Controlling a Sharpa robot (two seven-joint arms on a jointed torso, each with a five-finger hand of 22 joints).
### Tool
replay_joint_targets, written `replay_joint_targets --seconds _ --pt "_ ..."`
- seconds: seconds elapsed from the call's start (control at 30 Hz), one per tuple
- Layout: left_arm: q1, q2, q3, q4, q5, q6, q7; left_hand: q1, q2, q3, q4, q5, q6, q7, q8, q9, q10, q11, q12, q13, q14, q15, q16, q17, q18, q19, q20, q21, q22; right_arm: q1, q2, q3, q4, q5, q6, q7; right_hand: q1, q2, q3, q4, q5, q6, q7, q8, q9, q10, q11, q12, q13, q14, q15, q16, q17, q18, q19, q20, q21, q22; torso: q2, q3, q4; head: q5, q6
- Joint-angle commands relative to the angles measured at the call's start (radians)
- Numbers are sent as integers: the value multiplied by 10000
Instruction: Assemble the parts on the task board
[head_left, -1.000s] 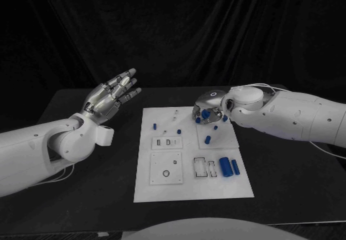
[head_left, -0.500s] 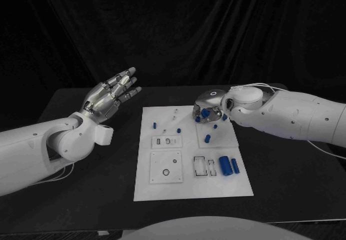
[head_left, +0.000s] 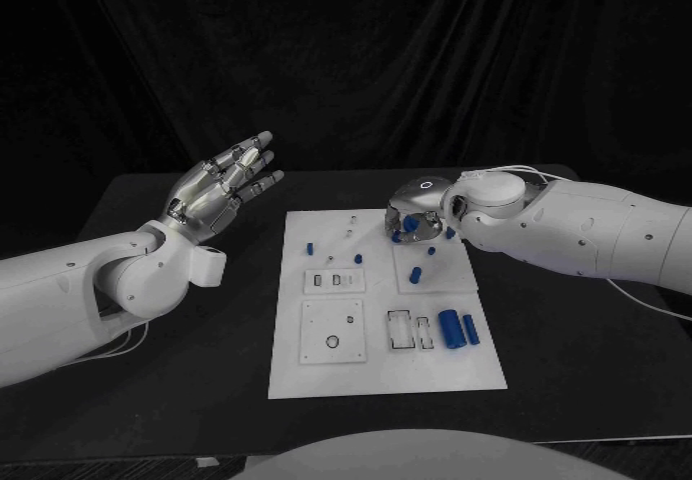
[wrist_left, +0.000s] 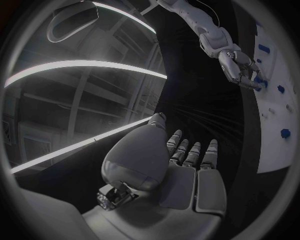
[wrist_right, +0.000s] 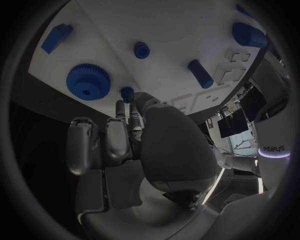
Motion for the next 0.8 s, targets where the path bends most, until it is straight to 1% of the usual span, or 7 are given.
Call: replay_joint_targets --seconds 0.03,0.27,0.5,0.63,0.67,0.73,0.8 --pt "22 23 10 -4 1 210 237 125 -8 46 -8 51 48 12 53 11 21 63 47 8 37 18 58 10 189 8 46 53 15 -54 25 4 -52 -86 -135 131 -79 21 90 -8 -27 -90 10 23 42 61 -22 45 17 -6 -54 -62 -31 48 -4 -54 -71 624 -4 0 1 4 -14" --pt "20 21 10 -35 1 255 152 148 -9 63 -19 70 66 15 55 12 21 64 49 9 37 25 58 10 188 12 48 56 16 -112 73 4 -127 -86 -39 114 -99 7 199 -88 -80 -248 4 17 99 53 -17 52 24 -24 -55 -92 -77 49 -10 -59 -85 626 -2 -8 3 2 -43" --pt "18 40 9 -66 0 304 89 191 -8 97 -36 99 180 43 75 26 18 79 54 9 36 32 58 10 185 16 52 59 17 -125 81 4 -158 -86 -26 100 -93 26 310 -153 -58 -282 20 47 145 49 22 52 26 -40 -34 -114 -107 53 -28 -48 -107 612 -4 -1 4 -9 -50" --pt "17 49 9 -83 0 322 71 213 -5 117 -42 110 265 56 93 36 21 92 61 10 38 33 61 11 184 20 54 62 18 -127 77 4 -167 -86 -98 144 -48 101 491 -305 56 -205 129 190 275 291 11 181 79 -27 -35 -104 -72 45 -3 -40 -91 660 -7 1 6 -7 -55" --pt "16 50 9 -87 0 325 66 222 -5 125 -44 114 291 61 98 39 23 97 65 11 40 33 64 12 184 22 54 64 18 -127 74 4 -166 -86 -137 176 -38 128 524 -338 53 -189 150 222 305 380 -4 225 97 -19 -42 -98 -58 40 12 -43 -79 682 -9 2 7 -6 -58" --pt "16 51 9 -95 0 330 57 230 -4 133 -47 118 324 67 105 43 25 103 70 12 42 34 67 13 184 26 55 67 20 -128 64 4 -156 -86 -233 242 -12 203 609 -448 33 -124 271 336 409 675 -71 354 145 13 -82 -73 0 19 71 -69 -26 768 -13 -1 2 -2 -62" --pt "15 51 9 -101 0 337 51 240 -3 142 -50 127 343 73 111 45 27 110 73 13 41 35 66 12 184 25 56 67 19 -128 50 4 -135 -86 -352 315 11 238 647 -502 30 -81 305 392 456 778 -104 391 158 35 -103 -52 48 9 99 -86 0 809 -15 -1 0 -3 -62"
